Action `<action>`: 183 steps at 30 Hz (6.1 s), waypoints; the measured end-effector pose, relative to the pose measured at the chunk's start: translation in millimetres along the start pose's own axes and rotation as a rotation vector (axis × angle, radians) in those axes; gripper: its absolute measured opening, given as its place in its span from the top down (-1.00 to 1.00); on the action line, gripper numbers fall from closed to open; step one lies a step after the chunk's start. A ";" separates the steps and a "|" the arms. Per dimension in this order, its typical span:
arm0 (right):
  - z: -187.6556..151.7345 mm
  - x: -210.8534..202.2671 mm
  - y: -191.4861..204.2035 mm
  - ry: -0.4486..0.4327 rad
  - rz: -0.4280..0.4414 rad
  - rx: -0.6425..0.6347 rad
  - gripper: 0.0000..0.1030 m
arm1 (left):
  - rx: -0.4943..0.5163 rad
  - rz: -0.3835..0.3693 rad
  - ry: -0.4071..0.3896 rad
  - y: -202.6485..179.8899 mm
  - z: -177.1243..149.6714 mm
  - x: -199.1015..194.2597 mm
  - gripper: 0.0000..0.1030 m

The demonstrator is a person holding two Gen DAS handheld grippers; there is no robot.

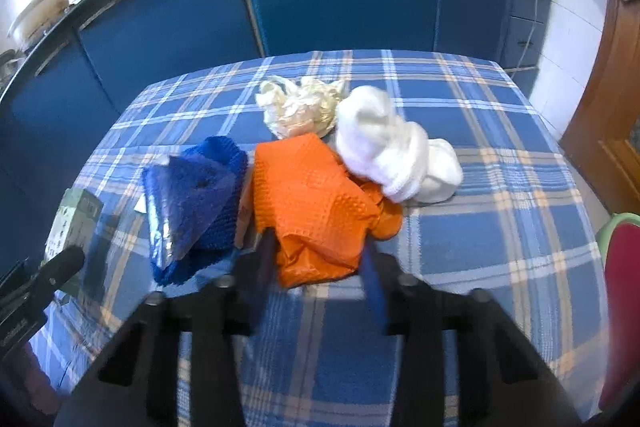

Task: Collect trash
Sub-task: 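Grasp the orange mesh item with the right tool while the left tool holds the box, then carry the green box and orange mesh item toward the red bucket, then open the right tool over the bucket to drop the orange mesh, then open the left tool over the bucket to drop the green box, then move both open tools back over the table toward the blue scrubber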

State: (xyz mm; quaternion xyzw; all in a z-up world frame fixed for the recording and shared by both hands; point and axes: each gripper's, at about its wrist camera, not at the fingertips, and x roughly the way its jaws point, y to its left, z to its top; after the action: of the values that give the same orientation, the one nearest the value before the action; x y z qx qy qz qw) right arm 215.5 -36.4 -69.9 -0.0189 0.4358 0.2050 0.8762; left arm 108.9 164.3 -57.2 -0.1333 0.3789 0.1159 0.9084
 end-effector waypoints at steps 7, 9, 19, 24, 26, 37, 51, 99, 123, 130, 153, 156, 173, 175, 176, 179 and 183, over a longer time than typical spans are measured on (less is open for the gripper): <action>-4.5 -12.9 -4.5 -0.010 0.024 0.030 0.81 | 0.007 -0.005 -0.005 -7.2 -0.4 -3.9 -0.16; -6.3 -19.5 -7.1 -0.020 0.034 0.042 0.82 | 0.011 -0.008 -0.008 -9.9 -0.5 -5.7 -0.16; -24.9 -66.9 -15.7 -0.097 0.075 0.081 0.83 | 0.036 -0.030 -0.030 -27.5 -2.0 -21.4 -0.16; -34.9 -88.5 -19.4 -0.127 0.085 0.088 0.83 | 0.052 -0.043 -0.039 -38.8 -2.8 -29.6 -0.16; -39.4 -96.4 -21.5 -0.138 0.087 0.092 0.83 | 0.061 -0.050 -0.044 -44.3 -3.6 -33.6 -0.16; -55.6 -134.1 -35.3 -0.200 0.086 0.118 0.83 | 0.106 -0.082 -0.063 -71.7 -5.6 -50.2 -0.16; -71.4 -168.9 -67.6 -0.258 0.073 0.170 0.83 | 0.182 -0.134 -0.067 -120.6 -11.3 -62.8 -0.16; -138.1 -190.6 -239.3 -0.283 -0.182 0.521 0.81 | 0.493 -0.384 0.017 -325.8 -43.6 -34.9 -0.16; -149.1 -191.3 -263.4 -0.294 -0.221 0.562 0.35 | 0.564 -0.410 0.057 -368.9 -58.2 -21.9 -0.17; -154.5 -204.0 -270.6 -0.324 -0.246 0.586 0.34 | 0.610 -0.423 0.074 -387.5 -68.2 -17.8 -0.17; -165.4 -215.7 -282.7 -0.335 -0.265 0.630 0.34 | 0.649 -0.420 0.105 -412.5 -77.7 -3.8 -0.33; -164.9 -216.7 -282.1 -0.338 -0.265 0.629 0.34 | 0.643 -0.419 0.104 -409.9 -76.4 -5.6 -0.33; -158.0 -217.8 -264.1 -0.341 -0.239 0.603 0.09 | 0.550 -0.391 0.074 -369.4 -62.5 -21.1 -0.33; -156.1 -217.7 -260.4 -0.341 -0.236 0.597 0.03 | 0.537 -0.382 0.071 -362.1 -60.5 -22.4 -0.33; -155.5 -217.5 -258.4 -0.342 -0.236 0.595 0.02 | 0.531 -0.379 0.071 -359.3 -59.2 -22.3 -0.33; -154.2 -217.1 -253.9 -0.341 -0.233 0.590 -0.01 | 0.513 -0.367 0.068 -348.4 -55.7 -23.1 -0.33; -151.4 -217.2 -248.2 -0.339 -0.226 0.582 -0.13 | 0.489 -0.356 0.059 -333.9 -51.4 -26.4 -0.33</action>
State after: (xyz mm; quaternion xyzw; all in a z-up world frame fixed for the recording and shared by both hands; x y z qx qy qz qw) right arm 77.9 -370.1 -32.3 0.2176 0.3195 -0.0257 0.9219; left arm 161.1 -168.7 -21.5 0.0216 0.3926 -0.1438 0.9081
